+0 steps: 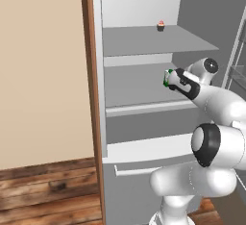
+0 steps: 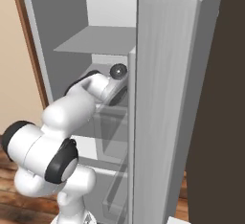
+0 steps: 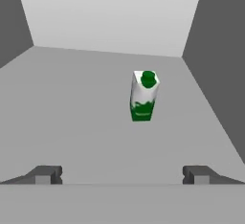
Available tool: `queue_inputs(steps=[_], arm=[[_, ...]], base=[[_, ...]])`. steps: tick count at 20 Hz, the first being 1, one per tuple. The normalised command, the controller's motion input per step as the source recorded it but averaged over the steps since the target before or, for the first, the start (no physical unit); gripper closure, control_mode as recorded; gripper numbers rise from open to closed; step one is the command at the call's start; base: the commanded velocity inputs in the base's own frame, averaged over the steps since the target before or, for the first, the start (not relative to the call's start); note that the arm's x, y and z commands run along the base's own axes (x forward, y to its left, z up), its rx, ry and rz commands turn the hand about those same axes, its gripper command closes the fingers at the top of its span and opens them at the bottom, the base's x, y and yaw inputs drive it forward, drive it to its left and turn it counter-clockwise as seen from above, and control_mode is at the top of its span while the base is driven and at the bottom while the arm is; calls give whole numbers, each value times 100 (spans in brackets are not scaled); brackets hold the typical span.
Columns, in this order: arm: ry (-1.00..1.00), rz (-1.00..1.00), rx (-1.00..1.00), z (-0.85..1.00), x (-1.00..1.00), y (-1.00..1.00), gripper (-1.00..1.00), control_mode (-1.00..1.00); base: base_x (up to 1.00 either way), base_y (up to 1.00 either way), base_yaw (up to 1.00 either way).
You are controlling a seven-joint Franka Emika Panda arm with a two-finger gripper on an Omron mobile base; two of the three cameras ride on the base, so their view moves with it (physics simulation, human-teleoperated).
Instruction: Take out the milk from the fridge and place it on the tray on the counter. Then take the sugar cube near the tray and place it in the tray.
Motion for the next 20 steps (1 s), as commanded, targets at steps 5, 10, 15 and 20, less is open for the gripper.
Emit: queue_inputs(steps=[5,10,15,20], arm=[[-4,0,0,-32,11,-2,-100,-100],[-9,0,0,-1,14,-12,-100,-100],[0,0,0,-4,23,-5,-100,-100],[0,0,0,-1,21,-4,-100,-100]], base=[[0,0,0],[0,0,0],[0,0,0],[0,0,0]])
